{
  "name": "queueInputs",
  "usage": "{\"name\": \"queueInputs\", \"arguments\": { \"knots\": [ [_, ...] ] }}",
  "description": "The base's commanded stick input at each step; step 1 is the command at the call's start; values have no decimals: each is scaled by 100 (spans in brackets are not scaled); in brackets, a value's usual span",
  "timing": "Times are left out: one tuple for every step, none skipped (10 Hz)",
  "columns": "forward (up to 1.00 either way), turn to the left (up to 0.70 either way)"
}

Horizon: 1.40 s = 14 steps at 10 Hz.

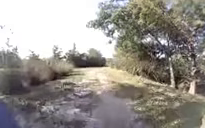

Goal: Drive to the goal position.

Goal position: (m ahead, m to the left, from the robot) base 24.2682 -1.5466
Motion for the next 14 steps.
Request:
{"name": "queueInputs", "arguments": {
  "knots": [
    [70,0],
    [70,0],
    [70,0],
    [70,0],
    [70,0],
    [70,0],
    [70,0],
    [70,15],
    [70,16],
    [70,0],
    [70,0],
    [70,0],
    [36,0],
    [0,0]
  ]
}}
